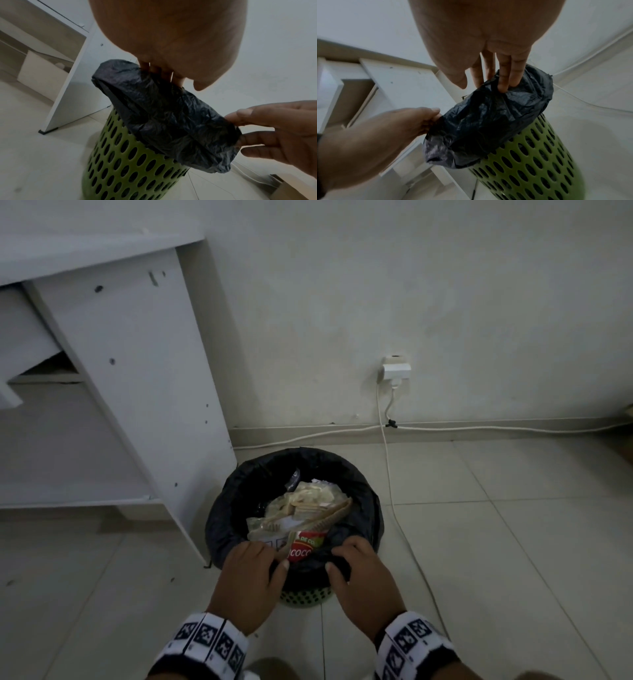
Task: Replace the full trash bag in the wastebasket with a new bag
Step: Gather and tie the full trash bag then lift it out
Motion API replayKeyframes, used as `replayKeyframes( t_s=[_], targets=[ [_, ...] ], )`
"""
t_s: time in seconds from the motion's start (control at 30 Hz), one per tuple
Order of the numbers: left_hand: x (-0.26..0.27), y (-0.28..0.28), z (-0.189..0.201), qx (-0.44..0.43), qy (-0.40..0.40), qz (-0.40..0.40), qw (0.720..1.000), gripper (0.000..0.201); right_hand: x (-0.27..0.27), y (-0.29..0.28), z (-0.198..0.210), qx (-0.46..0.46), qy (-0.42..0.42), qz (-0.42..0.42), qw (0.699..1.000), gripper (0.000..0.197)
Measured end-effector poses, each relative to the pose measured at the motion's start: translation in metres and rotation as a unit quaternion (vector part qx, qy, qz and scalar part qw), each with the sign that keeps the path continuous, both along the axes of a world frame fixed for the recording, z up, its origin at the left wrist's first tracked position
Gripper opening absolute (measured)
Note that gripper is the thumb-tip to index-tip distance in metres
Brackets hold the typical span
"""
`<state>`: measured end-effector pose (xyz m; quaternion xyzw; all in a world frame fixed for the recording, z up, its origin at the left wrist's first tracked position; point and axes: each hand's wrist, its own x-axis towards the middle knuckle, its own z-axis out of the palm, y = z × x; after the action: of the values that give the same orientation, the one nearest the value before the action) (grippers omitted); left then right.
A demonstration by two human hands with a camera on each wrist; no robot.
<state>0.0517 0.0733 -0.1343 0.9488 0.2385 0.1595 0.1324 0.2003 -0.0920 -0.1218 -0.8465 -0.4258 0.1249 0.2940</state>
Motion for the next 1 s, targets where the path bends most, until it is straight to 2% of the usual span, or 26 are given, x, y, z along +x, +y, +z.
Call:
replayKeyframes(
  t_s=[0.1, 0.17, 0.23, 0.33, 0.4, 0.47, 0.57, 0.6, 0.63, 0.7, 0.77, 0.8, 0.9, 0.93, 1.0],
  targets=[
    [0.008, -0.002, 0.007, -0.028, -0.028, 0.043, 0.998, 0.026, -0.004, -0.002, -0.001, 0.063, 0.064, -0.072, 0.993, 0.026],
    [0.019, 0.002, 0.01, -0.051, -0.048, 0.072, 0.995, 0.031, 0.002, -0.001, -0.004, 0.087, 0.109, -0.154, 0.978, 0.028],
    [0.031, 0.013, 0.006, -0.039, -0.04, 0.094, 0.994, 0.048, 0.011, 0.002, -0.012, 0.11, 0.164, -0.232, 0.952, 0.033],
    [0.041, 0.029, 0.0, -0.039, 0.023, 0.12, 0.992, 0.084, 0.02, 0.012, -0.027, 0.128, 0.244, -0.315, 0.908, 0.026],
    [0.043, 0.035, -0.004, -0.038, 0.081, 0.108, 0.99, 0.098, 0.024, 0.021, -0.039, 0.123, 0.347, -0.359, 0.858, 0.038],
    [0.043, 0.037, -0.004, -0.041, 0.109, 0.081, 0.99, 0.105, 0.027, 0.027, -0.051, 0.107, 0.474, -0.381, 0.787, 0.056],
    [0.043, 0.039, -0.003, -0.039, 0.138, 0.045, 0.989, 0.114, 0.034, 0.029, -0.066, 0.163, 0.626, -0.356, 0.674, 0.062],
    [0.043, 0.041, -0.004, -0.028, 0.147, 0.034, 0.988, 0.115, 0.038, 0.03, -0.07, 0.191, 0.653, -0.339, 0.649, 0.062],
    [0.043, 0.043, -0.005, -0.012, 0.153, 0.022, 0.988, 0.115, 0.042, 0.03, -0.07, 0.208, 0.664, -0.327, 0.639, 0.058],
    [0.043, 0.047, -0.008, 0.006, 0.161, 0.001, 0.987, 0.115, 0.051, 0.028, -0.069, 0.23, 0.641, -0.324, 0.657, 0.042],
    [0.043, 0.048, -0.01, 0.008, 0.162, -0.006, 0.987, 0.114, 0.062, 0.021, -0.066, 0.237, 0.59, -0.336, 0.695, 0.027],
    [0.043, 0.048, -0.01, 0.006, 0.157, -0.008, 0.988, 0.114, 0.071, 0.016, -0.064, 0.249, 0.574, -0.34, 0.702, 0.024],
    [0.044, 0.046, -0.007, 0.002, 0.142, -0.009, 0.99, 0.114, 0.096, 0.004, -0.058, 0.318, 0.568, -0.355, 0.671, 0.032],
    [0.044, 0.046, -0.007, 0.001, 0.141, -0.008, 0.99, 0.114, 0.102, 0.003, -0.054, 0.33, 0.562, -0.353, 0.672, 0.032],
    [0.044, 0.044, -0.005, -0.005, 0.132, -0.001, 0.991, 0.11, 0.111, 0.006, -0.033, 0.352, 0.531, -0.322, 0.7, 0.021]
  ],
)
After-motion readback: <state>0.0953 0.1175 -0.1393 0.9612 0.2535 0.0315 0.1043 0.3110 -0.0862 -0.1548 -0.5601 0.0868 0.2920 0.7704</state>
